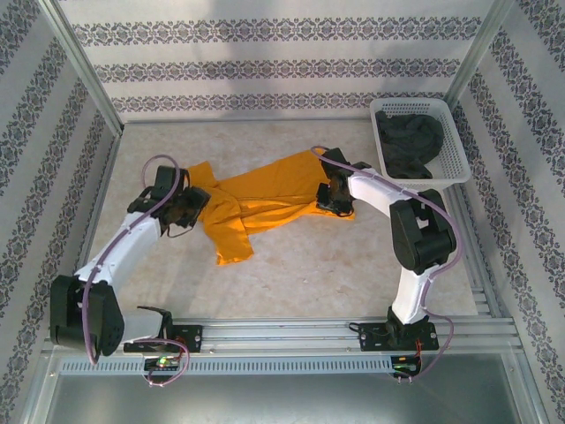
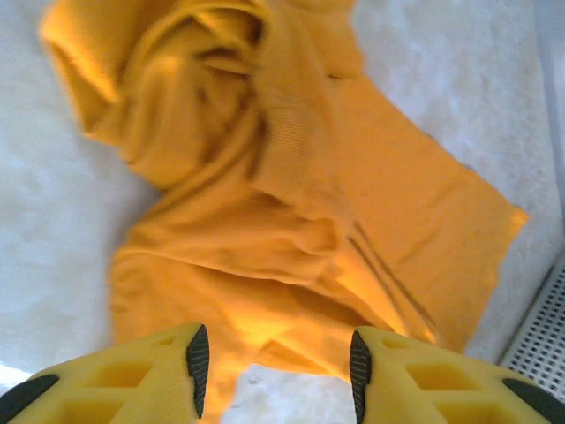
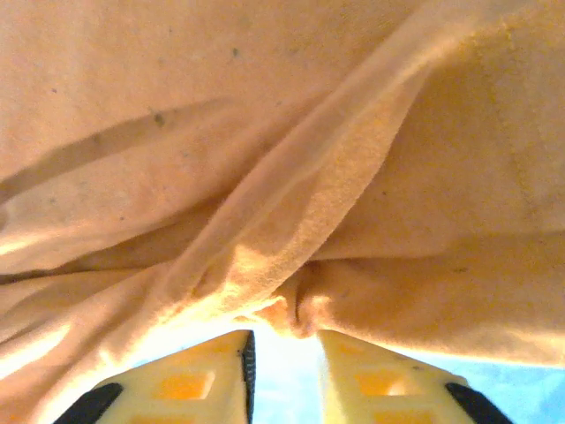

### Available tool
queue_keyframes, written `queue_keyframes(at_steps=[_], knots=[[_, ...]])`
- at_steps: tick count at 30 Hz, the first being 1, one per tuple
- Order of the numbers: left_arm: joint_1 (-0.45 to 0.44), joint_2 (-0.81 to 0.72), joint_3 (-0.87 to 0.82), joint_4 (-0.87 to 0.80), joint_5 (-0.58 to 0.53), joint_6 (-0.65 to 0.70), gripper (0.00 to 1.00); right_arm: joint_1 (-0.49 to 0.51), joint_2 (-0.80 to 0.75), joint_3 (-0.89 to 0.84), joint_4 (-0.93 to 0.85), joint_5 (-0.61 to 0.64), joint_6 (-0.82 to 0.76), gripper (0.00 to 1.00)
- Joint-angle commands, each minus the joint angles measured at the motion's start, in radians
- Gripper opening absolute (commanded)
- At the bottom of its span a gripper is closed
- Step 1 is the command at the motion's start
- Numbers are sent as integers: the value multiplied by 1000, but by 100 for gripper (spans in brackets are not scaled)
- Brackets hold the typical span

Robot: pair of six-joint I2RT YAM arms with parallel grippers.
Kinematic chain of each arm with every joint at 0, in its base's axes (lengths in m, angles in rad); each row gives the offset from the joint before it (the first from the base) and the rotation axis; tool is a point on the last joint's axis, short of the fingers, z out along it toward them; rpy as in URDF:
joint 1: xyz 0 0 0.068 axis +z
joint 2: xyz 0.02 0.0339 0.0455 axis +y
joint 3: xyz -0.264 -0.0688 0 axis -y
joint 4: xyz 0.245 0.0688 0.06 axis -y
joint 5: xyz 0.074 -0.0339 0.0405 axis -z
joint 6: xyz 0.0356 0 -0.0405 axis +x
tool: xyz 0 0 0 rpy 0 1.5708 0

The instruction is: Fold and stack the t-shirts

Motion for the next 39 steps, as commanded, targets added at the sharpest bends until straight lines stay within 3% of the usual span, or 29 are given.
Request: queue_keyframes(at_steps=[1,10,14,19,22,26,34,39], knots=[[-41,88,82,-86,-33,18,48,1,-58,3,-18,24,-9,31],[-33,310,137,33,-11,-67,50,-5,-48,-16,25,-61,40,37],[-16,330,138,39,-71,-62,55,-14,-44,-28,39,-73,53,39],[23,344,115,138,-69,-67,55,-35,-13,-44,54,-103,66,42],[27,361,119,185,-49,-62,54,-48,8,-57,72,-113,87,42],[26,387,114,227,5,-64,46,-58,36,-50,81,-117,104,43],[26,375,123,131,13,-31,40,-64,78,-38,76,-112,135,44],[25,341,173,-51,-48,-20,55,-63,82,-36,76,-106,138,44]])
